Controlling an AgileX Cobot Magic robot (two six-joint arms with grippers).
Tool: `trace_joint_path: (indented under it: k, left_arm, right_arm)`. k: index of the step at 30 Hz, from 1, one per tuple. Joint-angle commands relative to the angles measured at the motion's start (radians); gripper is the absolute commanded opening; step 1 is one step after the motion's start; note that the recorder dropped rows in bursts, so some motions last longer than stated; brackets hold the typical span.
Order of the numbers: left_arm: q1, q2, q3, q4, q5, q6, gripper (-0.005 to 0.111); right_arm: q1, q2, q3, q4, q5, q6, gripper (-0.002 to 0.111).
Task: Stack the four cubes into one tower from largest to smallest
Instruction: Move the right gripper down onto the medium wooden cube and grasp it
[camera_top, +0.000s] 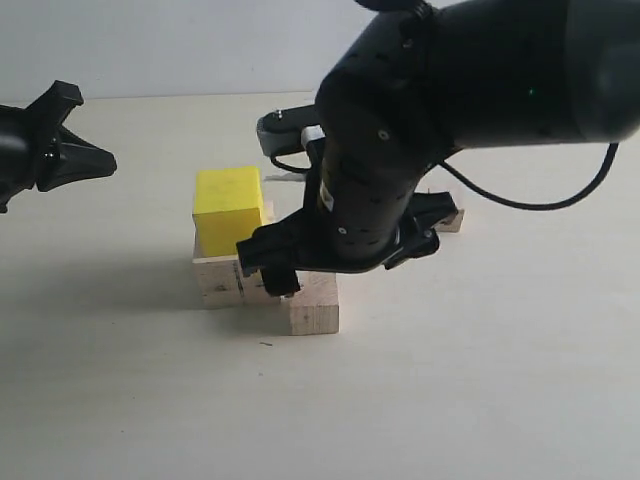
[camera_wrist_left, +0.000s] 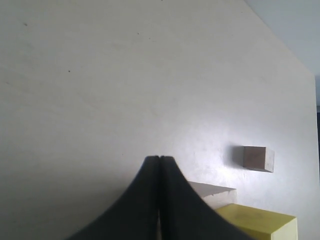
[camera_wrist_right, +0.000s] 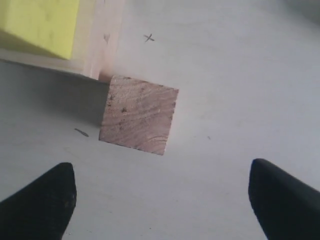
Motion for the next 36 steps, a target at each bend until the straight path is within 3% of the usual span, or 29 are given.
trace_joint_path:
  k: [1,12,20,27,32,36]
  left_arm:
    - [-0.003,-0.008,0.004,-0.001,0.004,0.005,0.0]
    - [-0.003,-0.008,0.004,-0.001,0.004,0.005,0.0]
    - [-0.003,-0.008,0.004,-0.001,-0.004,0.005,0.0]
    - [-0.003,-0.008,0.004,-0.001,-0.004,0.005,0.0]
    - [-0.003,-0.008,0.004,-0.014,-0.004,0.013,0.0]
    - [-0.003,-0.008,0.004,-0.014,-0.004,0.013,0.0]
  right_arm:
    - [-0.005,-0.008,0.071,0.03,-0.156,0.004,0.088]
    - [-0.005,0.083,0.133,-0.032,-0.327,0.088,0.088]
    - [-0.005,0.138,0.133,-0.039,-0.367,0.093,0.081]
    - [-0.005,0.152,0.133,-0.206,-0.37,0.236,0.079]
    - [-0.005,0.152,0.133,-0.222,-0.394,0.246,0.069]
    - [-0.005,0.152,0.133,-0.22,-0.388,0.25,0.052]
